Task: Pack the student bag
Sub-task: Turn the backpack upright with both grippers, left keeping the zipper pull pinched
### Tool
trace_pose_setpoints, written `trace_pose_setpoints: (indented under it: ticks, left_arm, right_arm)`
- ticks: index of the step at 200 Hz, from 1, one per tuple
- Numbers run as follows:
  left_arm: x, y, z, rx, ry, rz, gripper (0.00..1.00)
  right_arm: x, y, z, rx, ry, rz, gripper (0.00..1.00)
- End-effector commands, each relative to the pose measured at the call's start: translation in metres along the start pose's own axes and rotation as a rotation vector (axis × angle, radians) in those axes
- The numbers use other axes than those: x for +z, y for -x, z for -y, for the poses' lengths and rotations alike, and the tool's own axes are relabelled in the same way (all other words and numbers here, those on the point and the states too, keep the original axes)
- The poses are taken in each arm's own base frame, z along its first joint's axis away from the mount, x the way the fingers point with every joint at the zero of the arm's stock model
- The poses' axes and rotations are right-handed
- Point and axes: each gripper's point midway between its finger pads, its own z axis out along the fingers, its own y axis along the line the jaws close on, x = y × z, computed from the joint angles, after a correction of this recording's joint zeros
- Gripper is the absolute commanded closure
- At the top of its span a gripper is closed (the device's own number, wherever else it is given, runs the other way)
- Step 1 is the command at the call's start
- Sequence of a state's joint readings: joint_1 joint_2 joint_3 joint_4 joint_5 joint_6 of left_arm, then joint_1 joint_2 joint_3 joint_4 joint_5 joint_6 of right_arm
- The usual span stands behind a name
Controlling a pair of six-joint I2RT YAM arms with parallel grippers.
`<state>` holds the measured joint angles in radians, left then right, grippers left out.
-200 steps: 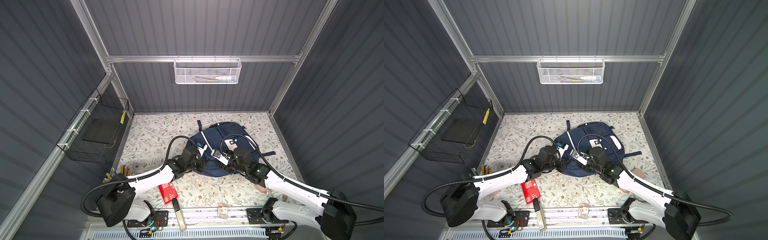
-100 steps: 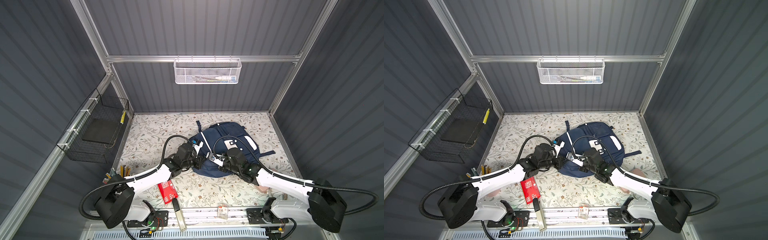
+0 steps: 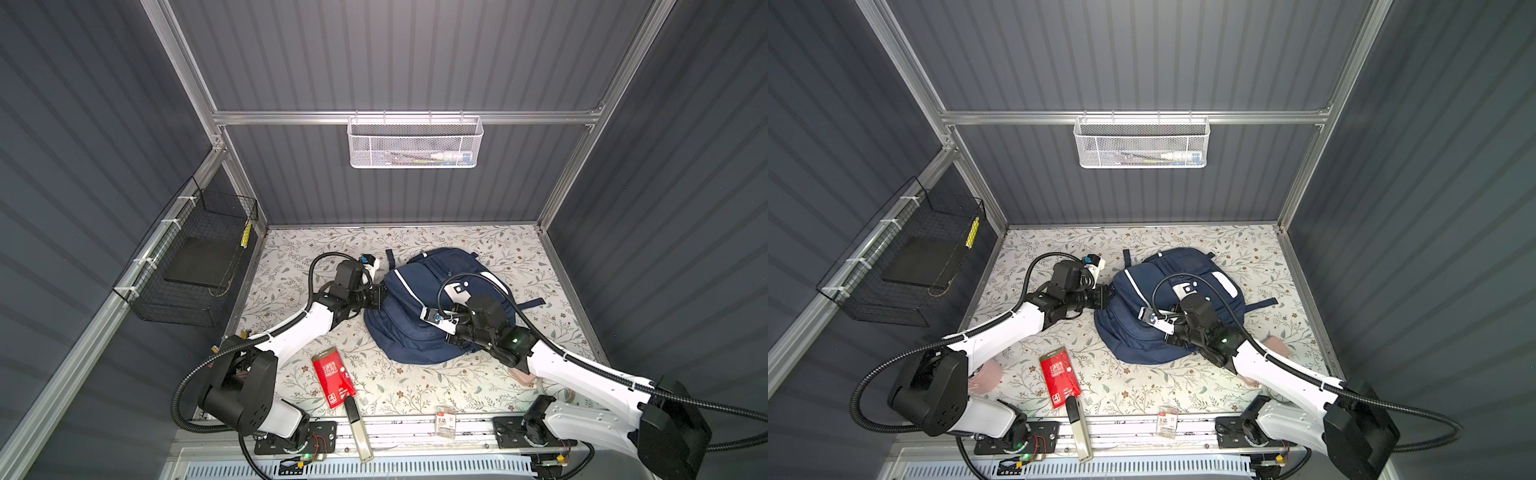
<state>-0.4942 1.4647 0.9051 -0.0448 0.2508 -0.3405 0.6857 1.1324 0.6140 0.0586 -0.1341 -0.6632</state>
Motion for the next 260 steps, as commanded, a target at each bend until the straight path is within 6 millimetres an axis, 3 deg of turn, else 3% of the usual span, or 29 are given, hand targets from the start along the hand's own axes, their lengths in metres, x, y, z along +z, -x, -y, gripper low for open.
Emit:
trace_pose_setpoints:
  ticks: [1, 20, 56, 86, 99, 114, 131, 153, 161, 172, 179, 203, 224, 260]
  left_arm:
    - [-0.019, 0.003, 0.005, 0.035, 0.053, 0.047, 1.0]
    - [-0.021, -0.018, 0.037, 0.048, 0.007, 0.024, 1.0]
    - [-0.017, -0.041, 0.08, -0.01, -0.103, 0.028, 1.0]
    - [-0.009, -0.05, 0.132, 0.004, -0.23, 0.002, 1.0]
    - [-0.007, -0.051, 0.145, 0.02, -0.243, 0.0, 1.0]
    - [-0.007, -0.051, 0.146, 0.018, -0.237, 0.002, 1.0]
    - [-0.012, -0.049, 0.142, 0.029, -0.218, 0.011, 1.0]
    - [-0.017, -0.05, 0.137, 0.042, -0.191, 0.011, 1.0]
    - [-0.019, -0.051, 0.132, 0.043, -0.168, 0.015, 1.0]
    - [-0.019, -0.05, 0.122, 0.036, -0.112, 0.019, 1.0]
    - [-0.02, -0.051, 0.115, 0.046, -0.069, 0.008, 1.0]
    - [-0.022, -0.045, 0.08, 0.023, 0.046, 0.019, 1.0]
    - [-0.027, -0.027, 0.03, -0.08, 0.086, 0.044, 1.0]
    - [-0.038, 0.017, -0.025, -0.113, 0.206, 0.115, 1.0]
  right_arm:
    - [0.003, -0.048, 0.039, 0.099, -0.141, -0.195, 0.81]
    - [0.002, -0.055, 0.062, 0.104, -0.254, -0.248, 0.65]
    - [-0.019, -0.012, 0.029, 0.11, -0.155, -0.068, 0.45]
    - [-0.022, 0.02, 0.008, 0.063, -0.156, 0.024, 0.41]
    - [-0.013, 0.017, 0.008, 0.018, -0.191, -0.018, 0.41]
    - [-0.005, 0.008, 0.009, -0.019, -0.195, -0.072, 0.44]
    - [0.006, 0.0, 0.0, -0.045, -0.162, -0.079, 0.47]
    - [0.011, 0.0, -0.001, -0.059, -0.142, -0.075, 0.57]
    - [0.014, -0.003, -0.003, -0.073, -0.131, -0.088, 0.65]
    - [0.016, -0.006, -0.003, -0.081, -0.125, -0.106, 0.87]
    - [0.015, -0.008, -0.005, -0.079, -0.108, -0.11, 0.93]
    - [0.008, -0.016, -0.018, -0.085, -0.041, -0.117, 0.98]
    - [0.002, -0.021, -0.03, -0.097, 0.025, -0.113, 1.0]
    - [-0.012, -0.013, -0.021, -0.093, -0.01, -0.043, 1.0]
